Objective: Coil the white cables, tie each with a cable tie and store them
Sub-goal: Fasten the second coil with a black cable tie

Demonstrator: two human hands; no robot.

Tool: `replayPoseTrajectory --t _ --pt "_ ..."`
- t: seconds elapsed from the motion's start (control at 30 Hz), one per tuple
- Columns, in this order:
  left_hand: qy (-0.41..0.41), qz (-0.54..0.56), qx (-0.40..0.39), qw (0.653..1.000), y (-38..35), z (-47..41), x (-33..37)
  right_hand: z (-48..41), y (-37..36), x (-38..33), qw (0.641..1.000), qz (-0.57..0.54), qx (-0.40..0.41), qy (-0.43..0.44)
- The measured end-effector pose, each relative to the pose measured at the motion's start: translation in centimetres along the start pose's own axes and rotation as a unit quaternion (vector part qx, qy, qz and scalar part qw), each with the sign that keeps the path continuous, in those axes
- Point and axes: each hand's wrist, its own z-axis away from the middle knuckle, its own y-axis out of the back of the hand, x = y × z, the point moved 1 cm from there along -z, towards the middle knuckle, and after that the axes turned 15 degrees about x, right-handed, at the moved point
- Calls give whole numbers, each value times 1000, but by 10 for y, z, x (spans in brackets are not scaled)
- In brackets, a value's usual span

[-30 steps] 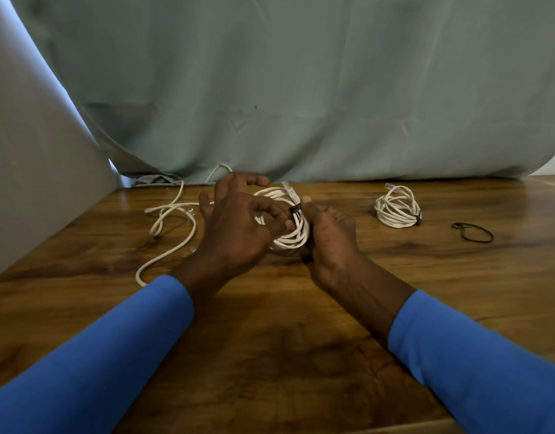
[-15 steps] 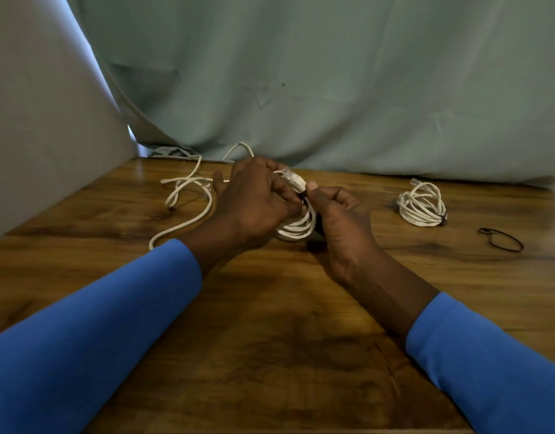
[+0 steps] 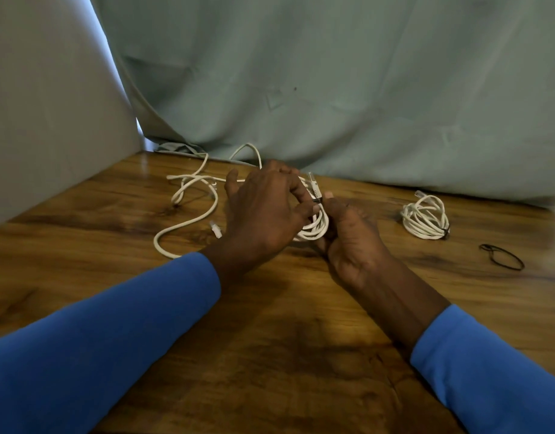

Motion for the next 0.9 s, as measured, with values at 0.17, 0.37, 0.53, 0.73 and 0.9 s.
replayPoseTrajectory --t 0.17,0.37,0.53,0.73,0.9 --pt "-8 94 19 995 7 -1 -8 2 1 -3 1000 18 -21 4" --pt "21 174 -93 980 10 -14 -21 1 0 -2 999 41 -17 15" --pt "0 144 -133 981 9 -20 -25 0 0 -2 998 59 -14 22" --pt "-1 155 -73 985 10 -12 -24 4 0 -4 996 72 -35 34" --pt "98 218 -111 965 6 -10 -27 5 0 -1 988 128 -32 80"
